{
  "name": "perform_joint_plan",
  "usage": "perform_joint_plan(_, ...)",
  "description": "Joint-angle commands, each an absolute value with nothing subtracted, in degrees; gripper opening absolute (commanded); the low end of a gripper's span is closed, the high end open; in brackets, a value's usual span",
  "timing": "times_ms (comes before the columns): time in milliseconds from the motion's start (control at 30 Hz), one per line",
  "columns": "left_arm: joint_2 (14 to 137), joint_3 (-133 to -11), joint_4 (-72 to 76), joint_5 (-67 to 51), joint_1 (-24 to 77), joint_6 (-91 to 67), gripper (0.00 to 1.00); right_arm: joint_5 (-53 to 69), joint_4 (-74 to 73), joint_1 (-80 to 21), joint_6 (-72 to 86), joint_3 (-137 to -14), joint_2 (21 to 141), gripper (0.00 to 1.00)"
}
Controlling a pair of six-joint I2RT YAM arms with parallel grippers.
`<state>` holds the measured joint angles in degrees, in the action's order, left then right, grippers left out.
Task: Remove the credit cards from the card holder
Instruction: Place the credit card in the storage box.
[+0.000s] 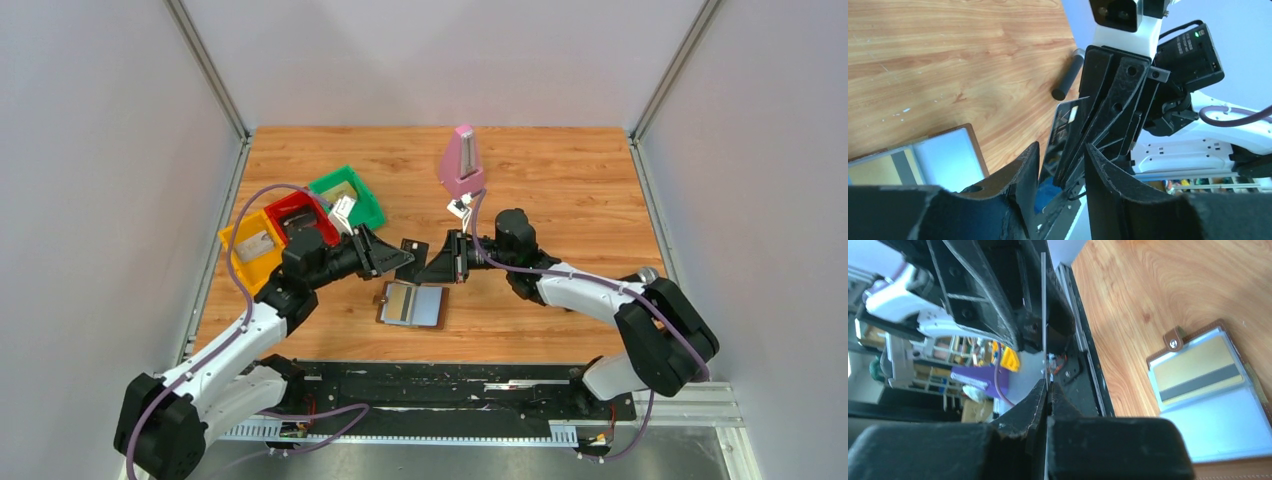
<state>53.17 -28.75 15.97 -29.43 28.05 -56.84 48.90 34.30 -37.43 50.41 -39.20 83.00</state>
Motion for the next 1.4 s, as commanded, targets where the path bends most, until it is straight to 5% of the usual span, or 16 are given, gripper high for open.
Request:
perform_joint_plan(0,49.59,-35.86,4.85,-30.18,28.21,-49.52,0.47,56.88,21.54,-37.25,35.0,-43.37,80.85,0.0)
perform_joint_plan(500,51.92,-50.52,-22.85,-42.57,28.03,-29.82,0.5,70.92,4.23,-36.56,17.58,-47.94,79.54,0.0)
perform_joint_plan(1100,59.15,-53.16,-25.53,-48.18,28.1,-26.56,0.47,72.69,3.1,-37.51,17.38,-48.75,80.36,0.0)
perform_joint_plan(1300,60.41,-53.26,-24.94,-49.17,28.04,-26.17,0.39,72.69,3.16,-37.88,17.48,-48.74,80.86,0.0)
perform_joint_plan(1367,60.77,-53.2,-24.55,-49.71,28.07,-26.38,0.27,72.58,3.16,-37.88,17.41,-48.78,80.94,0.0)
